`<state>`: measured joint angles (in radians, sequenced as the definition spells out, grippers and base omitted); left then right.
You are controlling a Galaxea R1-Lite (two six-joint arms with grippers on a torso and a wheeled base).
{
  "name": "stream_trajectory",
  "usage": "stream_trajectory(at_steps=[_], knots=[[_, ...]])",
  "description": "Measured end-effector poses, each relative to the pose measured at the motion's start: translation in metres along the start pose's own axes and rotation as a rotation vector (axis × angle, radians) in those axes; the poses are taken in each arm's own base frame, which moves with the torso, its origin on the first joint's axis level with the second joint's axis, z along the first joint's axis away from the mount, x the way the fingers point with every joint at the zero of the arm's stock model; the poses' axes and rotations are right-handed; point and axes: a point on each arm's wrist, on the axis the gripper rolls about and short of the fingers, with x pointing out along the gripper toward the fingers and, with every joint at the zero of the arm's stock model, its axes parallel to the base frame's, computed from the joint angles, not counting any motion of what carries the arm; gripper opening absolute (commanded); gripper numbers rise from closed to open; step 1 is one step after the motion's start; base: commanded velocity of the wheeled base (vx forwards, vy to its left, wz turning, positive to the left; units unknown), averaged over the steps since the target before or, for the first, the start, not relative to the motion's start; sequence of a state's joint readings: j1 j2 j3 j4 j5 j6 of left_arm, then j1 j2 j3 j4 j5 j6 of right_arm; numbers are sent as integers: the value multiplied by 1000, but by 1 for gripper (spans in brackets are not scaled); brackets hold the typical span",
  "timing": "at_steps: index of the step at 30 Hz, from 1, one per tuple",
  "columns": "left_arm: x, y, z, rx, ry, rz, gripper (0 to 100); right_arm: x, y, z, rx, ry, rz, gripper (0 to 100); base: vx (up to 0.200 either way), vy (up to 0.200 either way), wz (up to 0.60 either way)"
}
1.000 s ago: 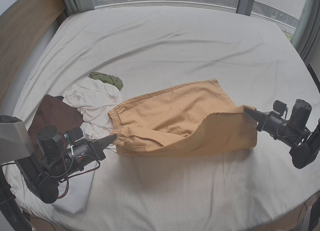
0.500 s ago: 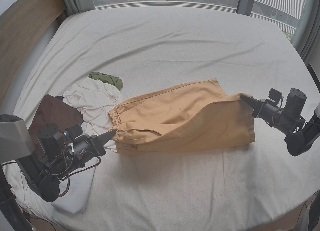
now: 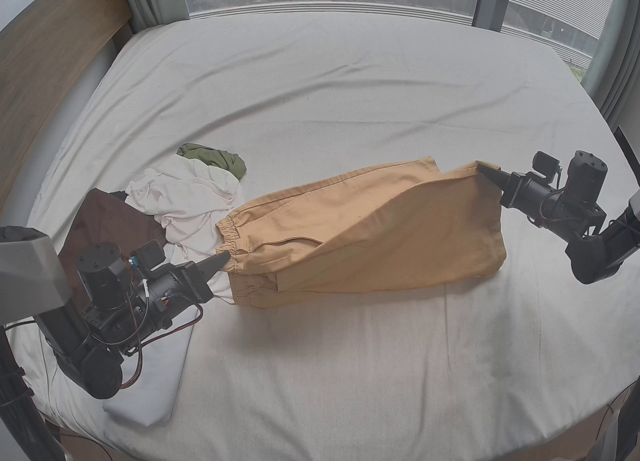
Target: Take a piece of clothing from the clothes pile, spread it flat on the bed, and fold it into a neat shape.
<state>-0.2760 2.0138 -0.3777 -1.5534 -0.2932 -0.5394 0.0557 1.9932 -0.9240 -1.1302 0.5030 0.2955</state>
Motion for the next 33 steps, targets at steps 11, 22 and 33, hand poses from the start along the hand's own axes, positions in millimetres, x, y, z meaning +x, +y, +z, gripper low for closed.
stream_trajectory(at_steps=[11, 22, 33], knots=[[4, 3, 0, -1, -13, 16, 0, 18, -9, -1, -12, -15, 8, 0, 0, 0, 0], [10, 7, 2, -5, -36, 41, 0, 36, -9, 4, -5, 2, 20, 0, 0, 0, 0], [17, 11, 1, -6, -55, 71, 0, 50, -12, 11, -2, 10, 20, 0, 0, 0, 0]])
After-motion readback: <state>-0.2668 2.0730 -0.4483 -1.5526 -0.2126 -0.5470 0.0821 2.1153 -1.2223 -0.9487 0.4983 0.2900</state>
